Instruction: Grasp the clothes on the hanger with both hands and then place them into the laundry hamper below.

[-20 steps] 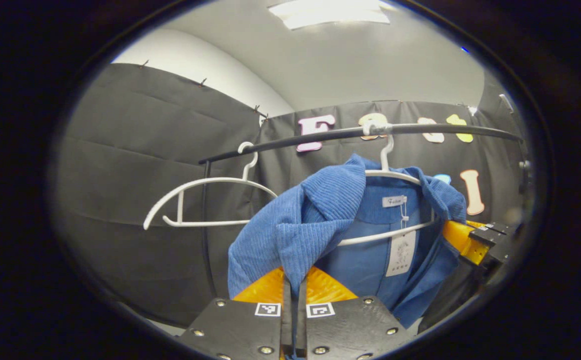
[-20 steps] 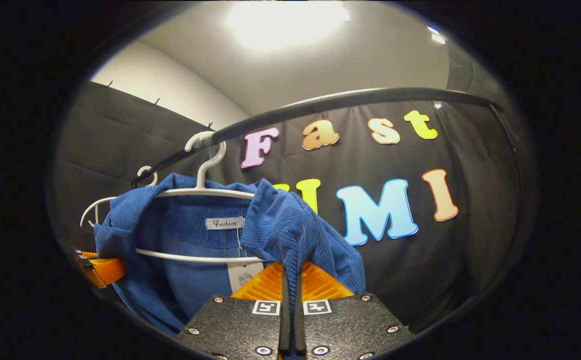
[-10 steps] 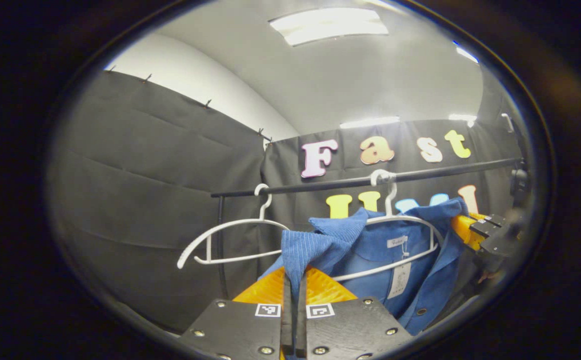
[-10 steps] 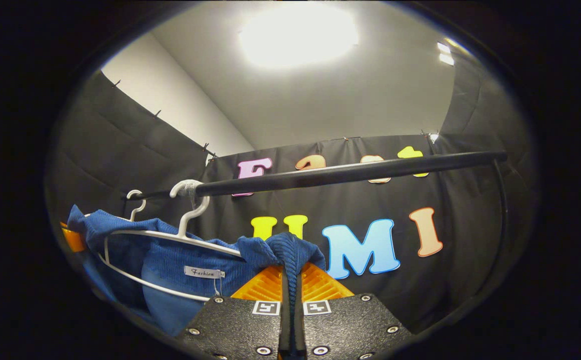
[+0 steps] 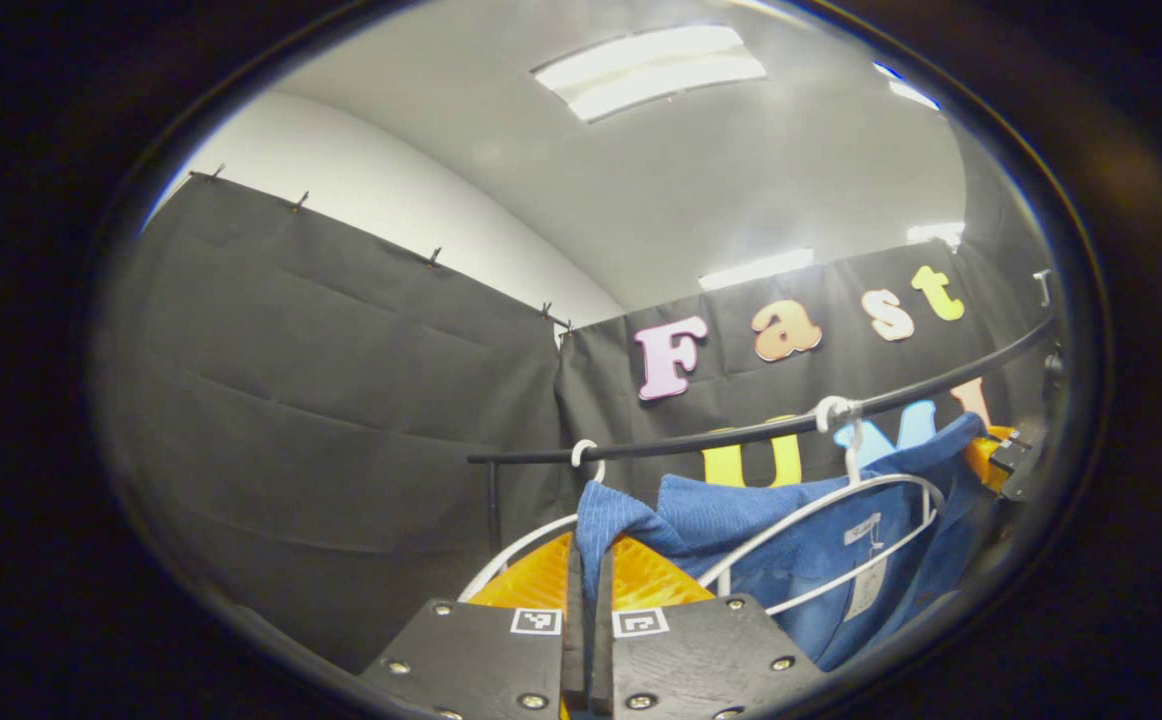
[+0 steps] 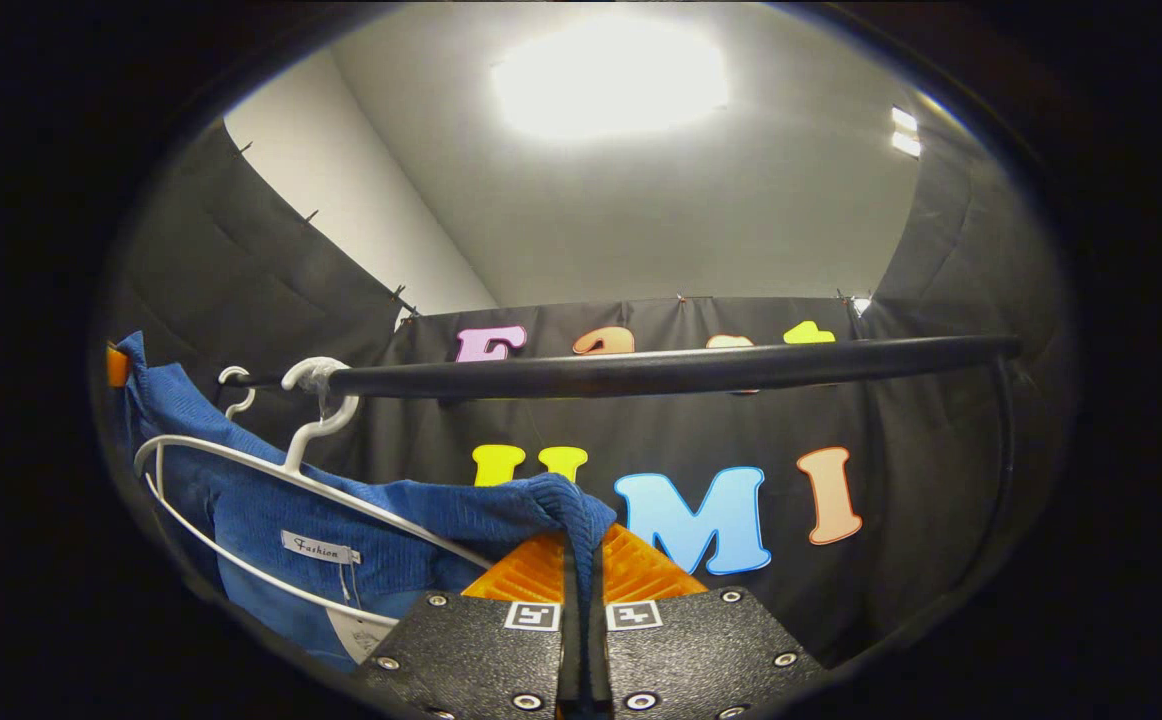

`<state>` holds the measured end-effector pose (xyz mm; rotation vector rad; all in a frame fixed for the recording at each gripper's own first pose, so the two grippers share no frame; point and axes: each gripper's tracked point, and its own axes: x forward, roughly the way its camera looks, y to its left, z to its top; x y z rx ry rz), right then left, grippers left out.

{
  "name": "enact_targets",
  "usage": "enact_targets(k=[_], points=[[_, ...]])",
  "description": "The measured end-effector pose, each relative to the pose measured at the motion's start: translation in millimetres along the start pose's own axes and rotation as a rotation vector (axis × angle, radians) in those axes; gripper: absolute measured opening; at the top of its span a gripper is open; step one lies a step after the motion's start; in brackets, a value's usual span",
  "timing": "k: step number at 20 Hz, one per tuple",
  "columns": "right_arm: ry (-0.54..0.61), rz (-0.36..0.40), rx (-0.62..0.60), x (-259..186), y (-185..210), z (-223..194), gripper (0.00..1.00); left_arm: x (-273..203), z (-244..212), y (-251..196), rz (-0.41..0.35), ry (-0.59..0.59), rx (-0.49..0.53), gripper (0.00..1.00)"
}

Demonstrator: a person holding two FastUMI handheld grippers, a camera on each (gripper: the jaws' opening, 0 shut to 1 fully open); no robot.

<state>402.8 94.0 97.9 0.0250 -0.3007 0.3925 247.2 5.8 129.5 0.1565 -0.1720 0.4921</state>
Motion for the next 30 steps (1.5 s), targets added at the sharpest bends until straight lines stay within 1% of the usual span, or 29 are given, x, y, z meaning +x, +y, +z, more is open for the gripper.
enact_targets(k=[5, 6, 8, 9, 11, 15, 17, 20, 22, 26, 30], points=[[0.013, -0.010, -0.022, 11.8, -8.9, -15.4, 0.02, 23.6, -39.2, 3.3, -0.013, 0.056, 0.006, 0.03], [0.025, -0.009, -0.027, 13.4, -9.8, -21.9, 0.02, 29.0, -46.3, 3.6, -0.017, 0.065, 0.000, 0.06], [0.051, -0.010, -0.026, 18.7, -12.3, -36.2, 0.02, 38.1, -56.3, 5.2, -0.023, 0.074, 0.000, 0.06], [0.069, -0.008, -0.021, 20.8, -12.5, -44.8, 0.02, 42.5, -61.4, 5.5, -0.025, 0.078, 0.002, 0.01], [0.108, -0.005, 0.001, 26.4, -13.0, -61.8, 0.02, 46.7, -67.2, 5.2, -0.036, 0.084, -0.004, 0.01], [0.188, -0.008, 0.100, 29.9, -14.0, -92.5, 0.02, 50.7, -76.7, 1.8, -0.068, 0.087, -0.021, 0.01], [0.212, -0.001, 0.154, 30.4, -10.7, -100.1, 0.02, 52.6, -80.2, 2.6, -0.076, 0.086, -0.030, 0.01], [0.270, 0.027, 0.277, 28.8, -5.2, -109.3, 0.02, 52.2, -88.0, 6.5, -0.087, 0.101, -0.055, 0.01], [0.286, 0.039, 0.344, 33.8, -3.2, -110.7, 0.02, 49.9, -89.7, 6.4, -0.093, 0.105, -0.063, 0.01], [0.309, 0.054, 0.388, 47.2, -4.5, -119.8, 0.02, 54.1, -91.3, 3.1, -0.111, 0.106, -0.070, 0.01], [0.344, 0.074, 0.443, 47.1, 0.6, -132.3, 0.02, 59.0, -95.7, 5.8, -0.134, 0.116, -0.085, 0.01]])
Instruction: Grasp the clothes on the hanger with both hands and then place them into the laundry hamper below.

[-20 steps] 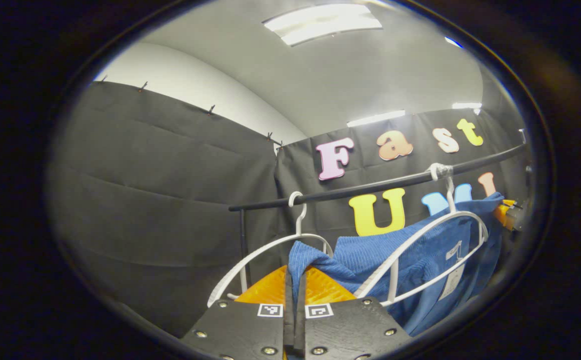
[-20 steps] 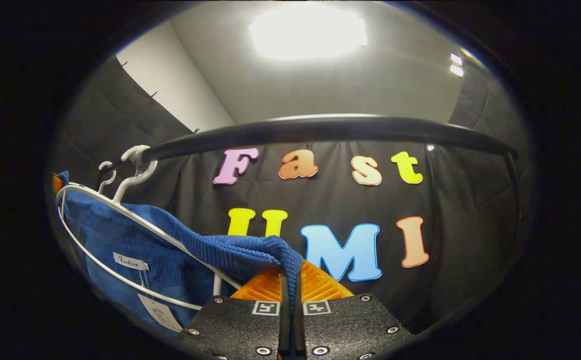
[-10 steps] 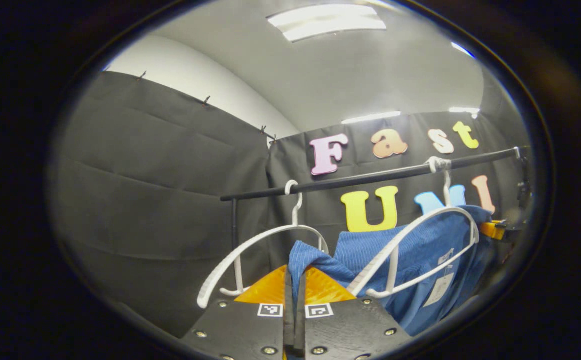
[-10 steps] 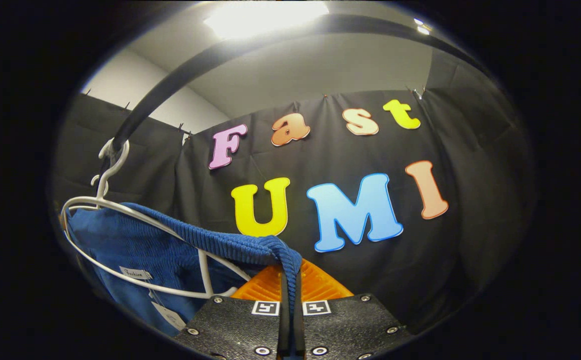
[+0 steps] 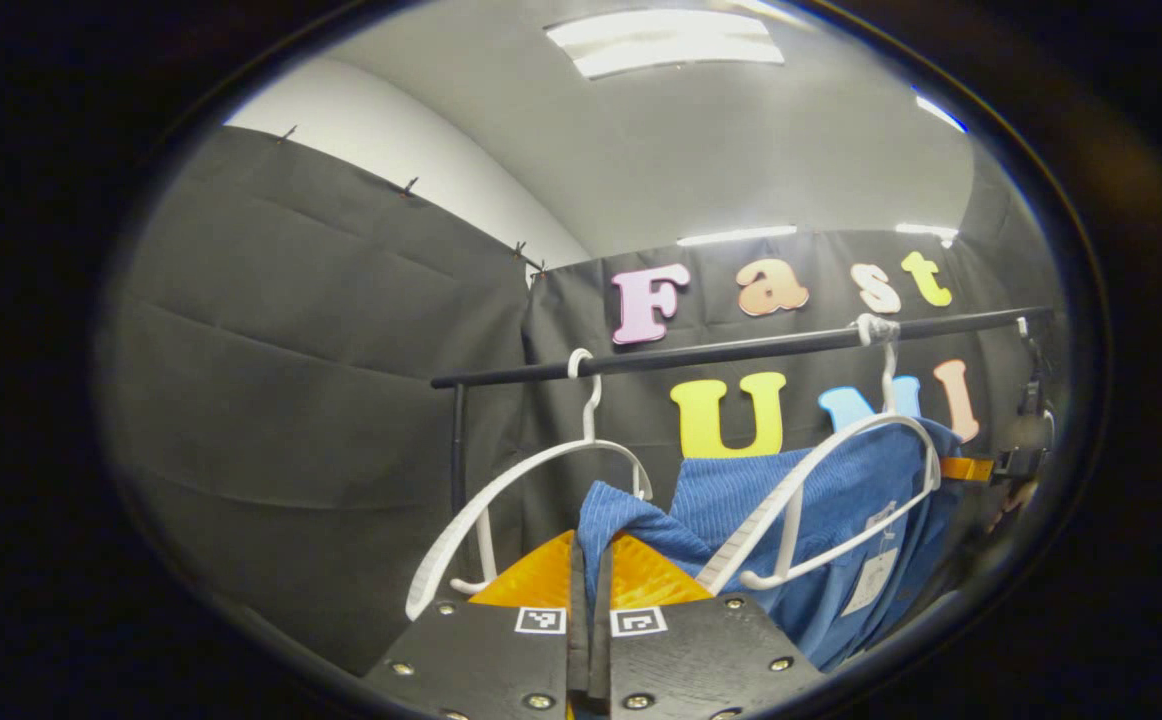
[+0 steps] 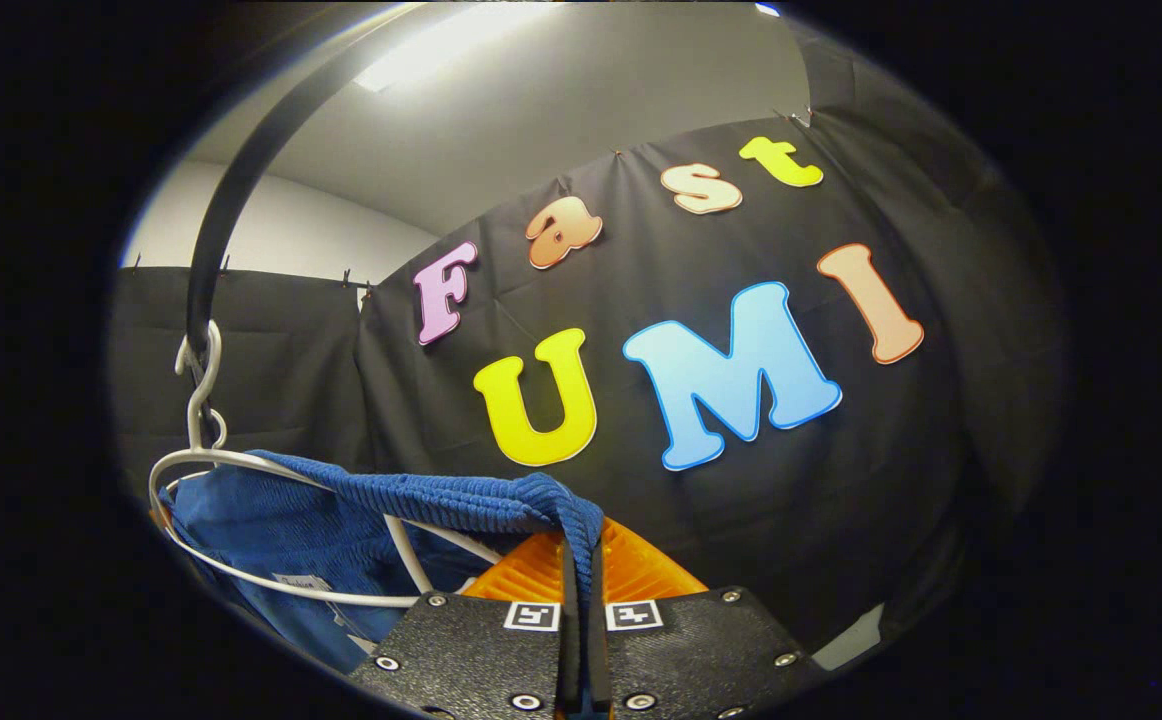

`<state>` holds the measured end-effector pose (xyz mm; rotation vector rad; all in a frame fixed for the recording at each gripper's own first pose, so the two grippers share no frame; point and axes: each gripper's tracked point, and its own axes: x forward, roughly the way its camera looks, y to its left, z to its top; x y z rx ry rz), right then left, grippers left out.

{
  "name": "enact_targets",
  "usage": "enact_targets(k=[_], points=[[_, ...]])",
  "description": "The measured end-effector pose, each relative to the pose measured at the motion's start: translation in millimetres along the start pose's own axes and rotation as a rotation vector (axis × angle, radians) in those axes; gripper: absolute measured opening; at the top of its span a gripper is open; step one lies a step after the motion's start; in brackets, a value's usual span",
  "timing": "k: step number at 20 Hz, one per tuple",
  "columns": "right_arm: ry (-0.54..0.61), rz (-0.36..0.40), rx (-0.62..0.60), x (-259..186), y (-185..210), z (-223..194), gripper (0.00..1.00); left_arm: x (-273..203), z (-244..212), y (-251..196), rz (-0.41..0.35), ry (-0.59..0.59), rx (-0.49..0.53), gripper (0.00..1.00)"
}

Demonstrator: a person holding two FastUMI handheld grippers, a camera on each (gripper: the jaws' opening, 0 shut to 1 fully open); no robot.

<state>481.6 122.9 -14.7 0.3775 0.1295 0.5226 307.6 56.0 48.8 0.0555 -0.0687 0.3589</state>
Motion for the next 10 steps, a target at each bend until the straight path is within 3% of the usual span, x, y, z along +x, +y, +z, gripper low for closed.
enact_targets(k=[7, 10], points=[[0.046, 0.034, 0.165, 21.0, -4.0, -1.2, 0.02, 5.3, 7.4, -9.8, -0.034, -0.016, 0.019, 0.01], [0.058, 0.052, 0.180, 24.2, -3.9, -7.3, 0.02, 7.7, 8.4, -6.8, -0.032, -0.024, 0.018, 0.01]])
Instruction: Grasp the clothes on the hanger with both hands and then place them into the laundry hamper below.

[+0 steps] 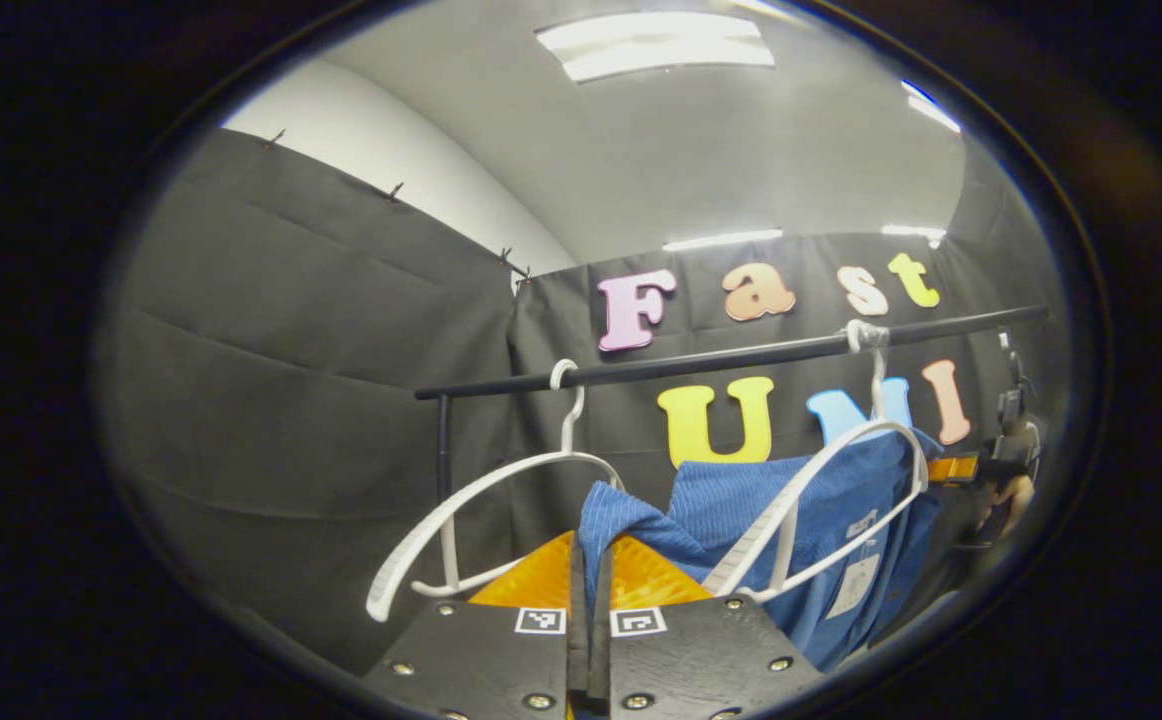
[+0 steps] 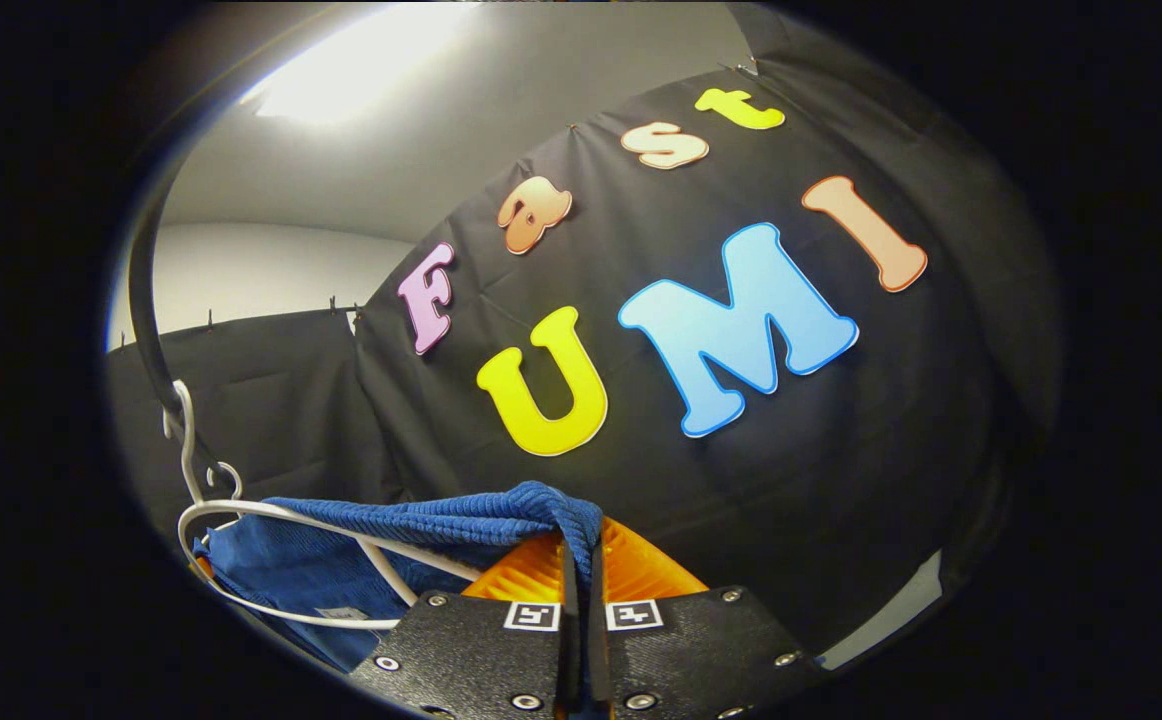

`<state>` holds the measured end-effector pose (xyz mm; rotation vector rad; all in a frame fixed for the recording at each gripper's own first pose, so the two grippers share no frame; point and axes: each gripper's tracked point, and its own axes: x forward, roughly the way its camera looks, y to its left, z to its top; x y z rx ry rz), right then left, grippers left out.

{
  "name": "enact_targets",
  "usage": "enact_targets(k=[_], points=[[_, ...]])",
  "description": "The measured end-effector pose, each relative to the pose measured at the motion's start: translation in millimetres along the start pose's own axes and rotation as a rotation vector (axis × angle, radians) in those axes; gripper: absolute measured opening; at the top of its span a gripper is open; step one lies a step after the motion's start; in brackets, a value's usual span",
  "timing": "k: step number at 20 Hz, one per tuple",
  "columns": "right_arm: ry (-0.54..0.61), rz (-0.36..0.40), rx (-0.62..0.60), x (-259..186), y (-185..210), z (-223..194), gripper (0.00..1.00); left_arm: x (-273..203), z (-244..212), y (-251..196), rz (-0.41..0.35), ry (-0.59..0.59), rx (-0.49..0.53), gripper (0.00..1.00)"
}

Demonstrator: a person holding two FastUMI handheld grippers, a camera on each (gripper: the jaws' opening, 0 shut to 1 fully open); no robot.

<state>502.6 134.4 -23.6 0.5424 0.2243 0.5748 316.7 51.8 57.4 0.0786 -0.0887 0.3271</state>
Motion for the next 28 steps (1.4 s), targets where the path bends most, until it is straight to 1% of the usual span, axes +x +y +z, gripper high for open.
enact_targets(k=[2, 4, 5, 7, 8, 9, 10, 14, 19, 23, 24, 28], points=[[0.015, 0.013, 0.035, 3.0, 1.6, -3.9, 0.02, 0.6, -1.1, 0.4, -0.008, 0.005, -0.022, 0.01], [0.055, 0.025, 0.099, 5.4, -3.6, -12.2, 0.02, -3.2, 0.4, 0.7, -0.021, 0.002, -0.041, 0.01], [0.075, 0.016, 0.121, 3.9, -11.1, -18.6, 0.02, -3.4, -1.1, 0.0, -0.027, 0.006, -0.045, 0.01], [0.118, -0.010, 0.125, -2.8, -26.4, -38.4, 0.02, -5.2, -9.5, -8.4, -0.046, 0.031, -0.053, 0.01], [0.130, -0.018, 0.118, -8.4, -31.3, -47.6, 0.02, -4.7, -10.9, -9.6, -0.044, 0.031, -0.049, 0.01], [0.139, -0.024, 0.112, -13.2, -33.3, -55.6, 0.02, -3.9, -12.7, -11.5, -0.041, 0.032, -0.047, 0.06], [0.150, -0.031, 0.107, -17.2, -36.2, -62.6, 0.02, -4.1, -14.5, -13.5, -0.043, 0.035, -0.052, 0.01], [0.185, -0.040, 0.067, -33.4, -37.1, -86.6, 0.02, -12.9, -23.0, -10.2, -0.033, 0.044, -0.057, 0.00], [0.197, -0.029, 0.001, -57.0, -24.9, -101.7, 0.03, -33.9, -39.6, 7.4, -0.015, 0.060, -0.056, 0.01], [0.173, -0.031, -0.037, -86.4, -9.1, -101.0, 0.02, -58.2, -32.1, 13.6, -0.025, 0.034, -0.071, 0.01], [0.166, -0.033, -0.046, -93.8, -5.1, -98.7, 0.02, -64.7, -29.3, 13.6, -0.033, 0.028, -0.074, 0.06], [0.126, -0.034, -0.082, -131.3, 18.5, -87.7, 0.02, -85.5, -17.7, 14.2, -0.070, 0.012, -0.099, 0.07]])
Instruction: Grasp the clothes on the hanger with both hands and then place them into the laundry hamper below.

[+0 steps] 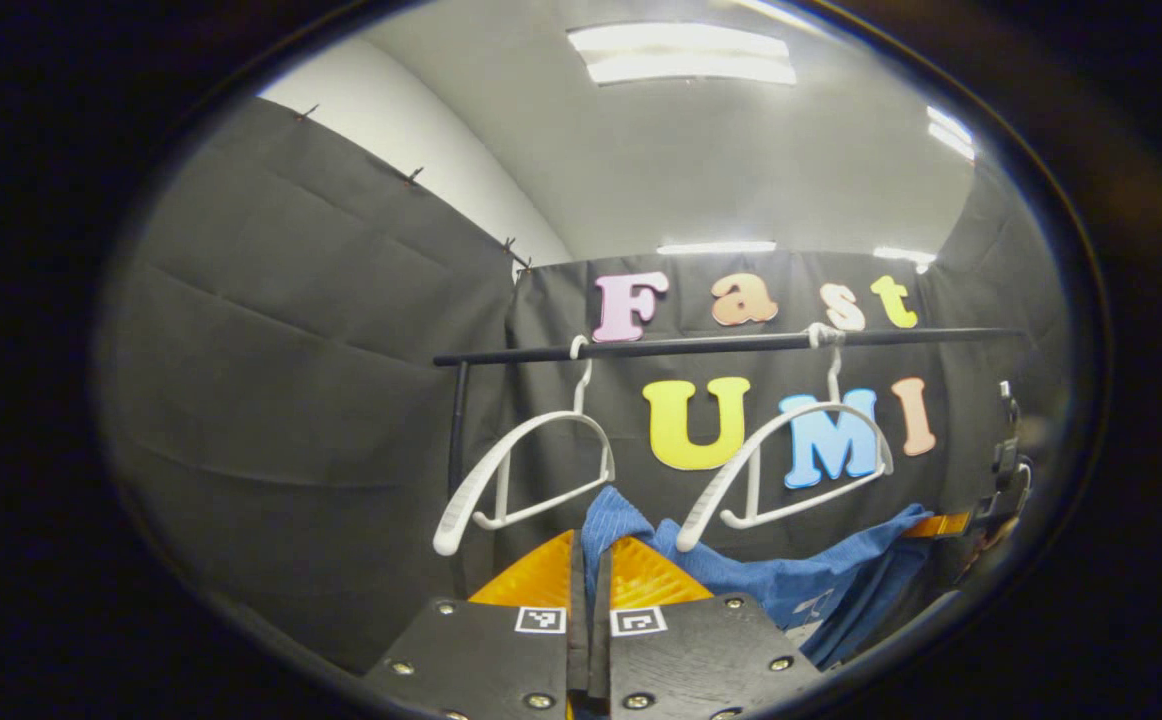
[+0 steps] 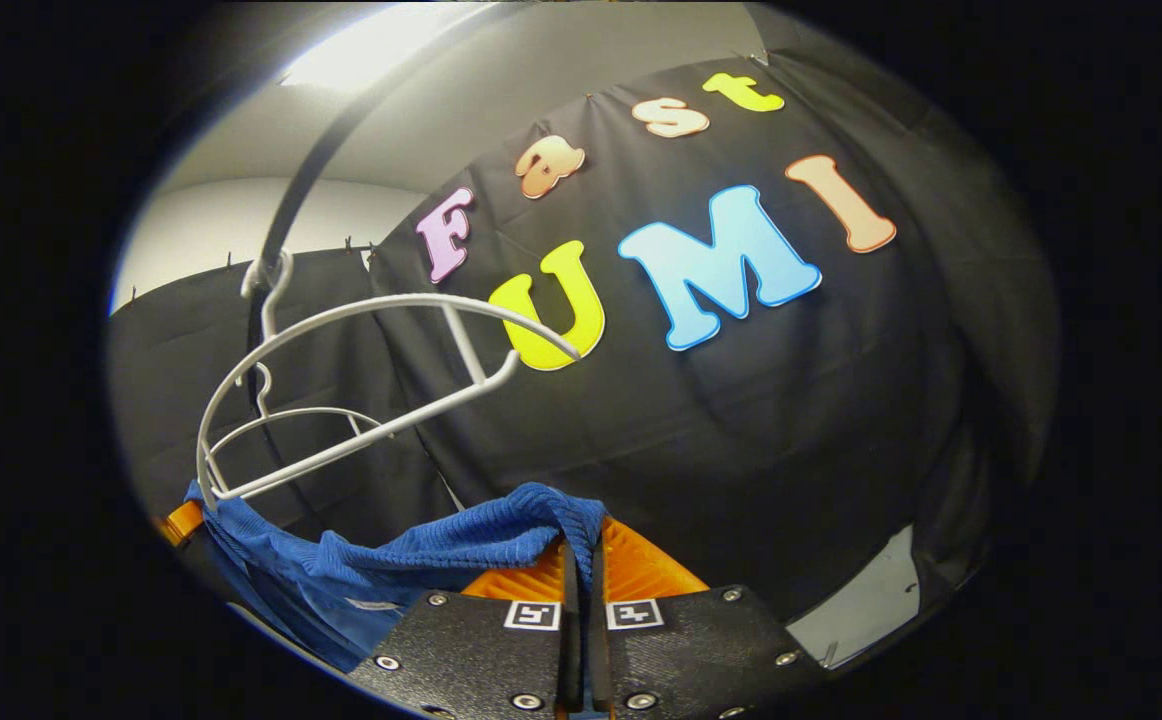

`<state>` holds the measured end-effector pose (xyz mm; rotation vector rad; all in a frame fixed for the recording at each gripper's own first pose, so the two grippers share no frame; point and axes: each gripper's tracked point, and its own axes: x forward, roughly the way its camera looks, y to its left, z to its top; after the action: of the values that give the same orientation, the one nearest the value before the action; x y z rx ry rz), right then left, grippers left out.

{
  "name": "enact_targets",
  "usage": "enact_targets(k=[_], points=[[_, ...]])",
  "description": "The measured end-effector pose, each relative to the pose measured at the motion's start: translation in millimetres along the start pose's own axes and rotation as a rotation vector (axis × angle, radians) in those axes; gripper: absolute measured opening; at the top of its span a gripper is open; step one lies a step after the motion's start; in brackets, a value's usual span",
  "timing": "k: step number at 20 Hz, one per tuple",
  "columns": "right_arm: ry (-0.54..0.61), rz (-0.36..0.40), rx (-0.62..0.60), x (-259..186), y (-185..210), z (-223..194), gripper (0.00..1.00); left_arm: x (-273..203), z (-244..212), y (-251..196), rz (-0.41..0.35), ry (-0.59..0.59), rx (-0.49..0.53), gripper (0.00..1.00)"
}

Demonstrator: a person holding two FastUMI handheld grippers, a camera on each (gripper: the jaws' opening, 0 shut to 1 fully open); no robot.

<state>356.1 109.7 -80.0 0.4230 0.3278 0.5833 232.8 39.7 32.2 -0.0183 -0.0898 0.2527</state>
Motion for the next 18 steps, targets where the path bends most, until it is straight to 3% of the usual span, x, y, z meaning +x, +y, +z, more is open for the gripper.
enact_targets(k=[10, 18], points=[[-0.119, 0.037, -0.087, -94.8, 95.0, 34.2, 0.02, -53.4, 28.4, 6.5, -0.124, -0.027, -0.096, 0.01], [-0.095, 0.089, -0.126, -149.4, 169.4, 0.7, 0.02, -103.0, 16.1, -58.8, -0.321, 0.003, -0.131, 0.01]])
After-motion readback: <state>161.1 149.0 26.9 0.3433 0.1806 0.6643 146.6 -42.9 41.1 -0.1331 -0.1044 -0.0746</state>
